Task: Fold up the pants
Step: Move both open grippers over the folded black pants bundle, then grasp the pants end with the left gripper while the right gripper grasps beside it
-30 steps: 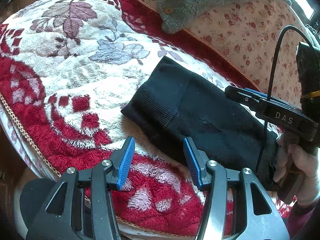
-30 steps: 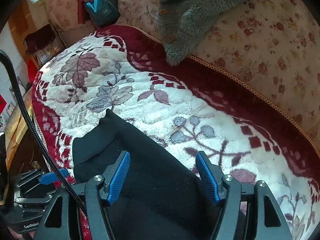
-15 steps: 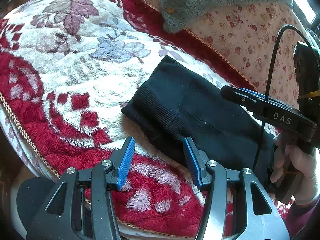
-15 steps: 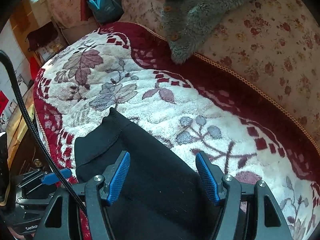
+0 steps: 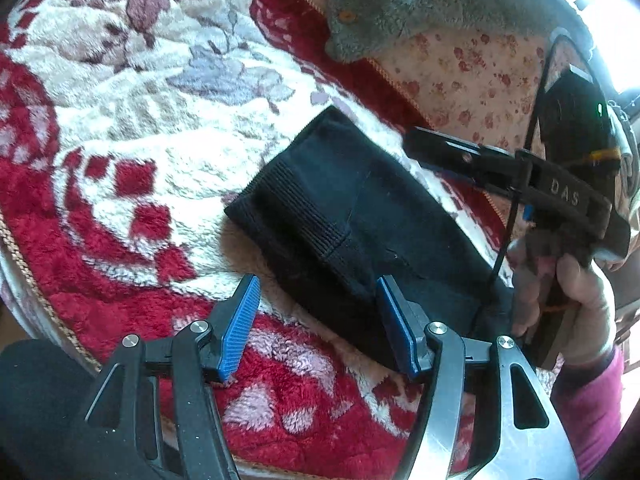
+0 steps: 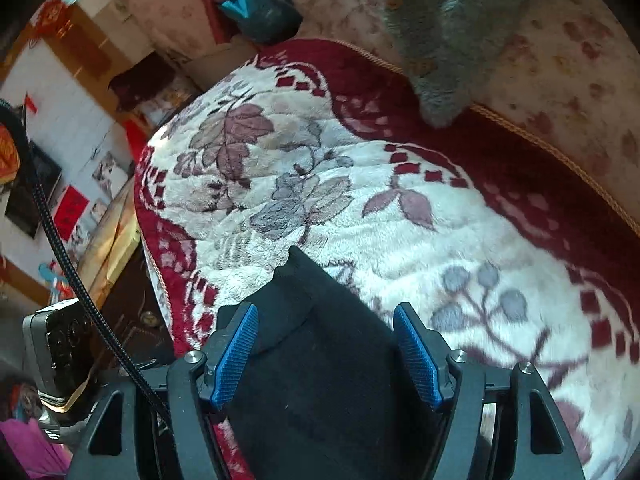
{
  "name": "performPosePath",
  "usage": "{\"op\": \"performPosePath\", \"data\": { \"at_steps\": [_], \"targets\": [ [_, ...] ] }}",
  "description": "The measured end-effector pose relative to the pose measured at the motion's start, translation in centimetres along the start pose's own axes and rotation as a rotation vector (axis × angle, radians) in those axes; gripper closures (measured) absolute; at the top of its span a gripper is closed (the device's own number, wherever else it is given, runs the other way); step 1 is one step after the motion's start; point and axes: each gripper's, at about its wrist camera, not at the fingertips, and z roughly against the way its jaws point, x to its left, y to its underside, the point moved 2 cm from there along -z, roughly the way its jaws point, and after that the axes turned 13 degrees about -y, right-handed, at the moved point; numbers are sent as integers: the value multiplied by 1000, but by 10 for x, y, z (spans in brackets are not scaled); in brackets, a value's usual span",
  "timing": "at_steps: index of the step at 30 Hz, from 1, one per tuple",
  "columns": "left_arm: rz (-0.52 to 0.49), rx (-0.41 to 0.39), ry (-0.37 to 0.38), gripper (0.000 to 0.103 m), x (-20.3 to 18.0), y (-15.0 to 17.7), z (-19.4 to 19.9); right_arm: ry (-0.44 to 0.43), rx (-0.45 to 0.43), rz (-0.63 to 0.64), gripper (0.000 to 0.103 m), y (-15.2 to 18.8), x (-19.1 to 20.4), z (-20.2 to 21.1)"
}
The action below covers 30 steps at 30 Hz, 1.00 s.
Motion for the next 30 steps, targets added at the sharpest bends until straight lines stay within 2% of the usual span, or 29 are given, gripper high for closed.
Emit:
{"op": "performPosePath", "data": {
  "at_steps": [7, 9, 11, 12, 13, 14, 16, 17, 19, 24, 30],
  "targets": [
    [10, 0, -13, 42, -7, -5, -14, 13, 150, 128, 35, -13, -1, -41],
    [16, -7, -11, 39, -8, -6, -16, -5, 195, 153, 35, -15, 0, -56],
    [20, -23, -10, 37, -9, -6, -18, -10, 225, 155, 43, -14, -4, -68],
    [22, -37, -8, 37, -9, -6, -18, -12, 228, 148, 56, -13, -7, -74],
    [22, -53, -3, 39, -9, -6, -18, -8, 222, 141, 58, -12, -10, -78],
    [17, -74, -6, 52, -8, -6, -17, -5, 206, 144, 59, -11, -10, -79],
    [-6, -100, -1, 68, -9, -7, -16, -10, 176, 137, 74, -12, -9, -73],
    [-6, -102, 18, 77, -9, -7, -15, -23, 159, 126, 78, -12, -9, -69],
    [-20, -110, 42, 84, -13, -8, -10, -48, 133, 129, 86, -11, -6, -58],
    [-73, -188, 36, 85, -29, -9, 19, -70, 36, 139, 89, -13, 14, -24],
    [-162, -287, 112, 86, -66, -10, 72, -114, -130, 123, 89, -12, 31, 51]
  ]
}}
